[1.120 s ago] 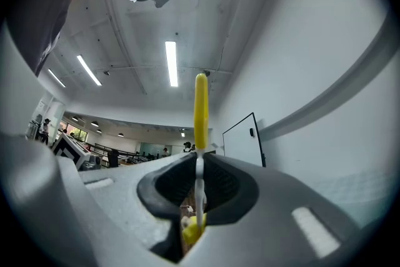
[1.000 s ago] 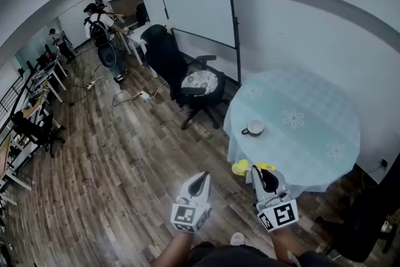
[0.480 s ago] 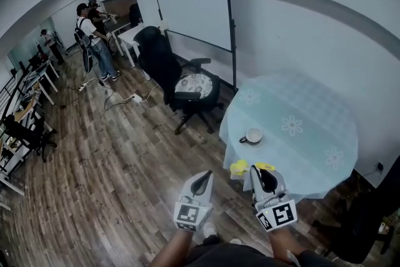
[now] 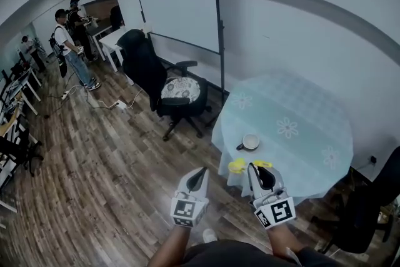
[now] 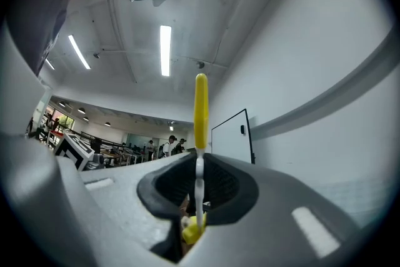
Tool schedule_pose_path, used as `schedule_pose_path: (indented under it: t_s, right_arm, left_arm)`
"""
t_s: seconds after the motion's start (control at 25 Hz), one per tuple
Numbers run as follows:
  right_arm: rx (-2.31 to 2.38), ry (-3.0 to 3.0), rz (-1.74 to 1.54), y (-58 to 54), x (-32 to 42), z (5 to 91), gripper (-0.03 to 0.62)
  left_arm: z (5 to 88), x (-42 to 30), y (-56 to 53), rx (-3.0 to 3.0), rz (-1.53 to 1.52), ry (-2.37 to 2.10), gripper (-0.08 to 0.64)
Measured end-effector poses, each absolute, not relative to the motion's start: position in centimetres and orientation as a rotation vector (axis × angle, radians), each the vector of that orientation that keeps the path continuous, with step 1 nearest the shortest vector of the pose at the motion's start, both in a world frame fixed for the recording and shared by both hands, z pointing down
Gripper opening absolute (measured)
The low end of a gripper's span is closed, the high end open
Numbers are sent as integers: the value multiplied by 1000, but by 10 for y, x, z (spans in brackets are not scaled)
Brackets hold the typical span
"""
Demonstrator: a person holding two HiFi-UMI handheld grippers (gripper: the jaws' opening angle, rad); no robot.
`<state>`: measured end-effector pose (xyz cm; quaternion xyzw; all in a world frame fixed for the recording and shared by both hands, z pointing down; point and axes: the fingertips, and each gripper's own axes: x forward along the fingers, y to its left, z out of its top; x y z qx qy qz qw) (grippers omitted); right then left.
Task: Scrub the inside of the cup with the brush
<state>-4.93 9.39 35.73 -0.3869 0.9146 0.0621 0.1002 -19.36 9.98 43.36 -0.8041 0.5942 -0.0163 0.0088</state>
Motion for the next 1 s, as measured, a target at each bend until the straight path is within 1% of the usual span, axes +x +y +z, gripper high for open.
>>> schedule_pose_path:
  t_s: [0.44,0.84,1.0]
  right_arm:
    - [-1217,2694,239,69,-88,354,38]
    - [-1203,2675,219,27,-92,357,38]
    - [-1195,2673,204,-3,-78,358,38]
  left_arm:
    - [451,-222,58,-2639,-46,1776,6]
    - [471,-207,12,-2693,-80,1758,6]
    - [471,-195,-15,-2693,-89,1774,6]
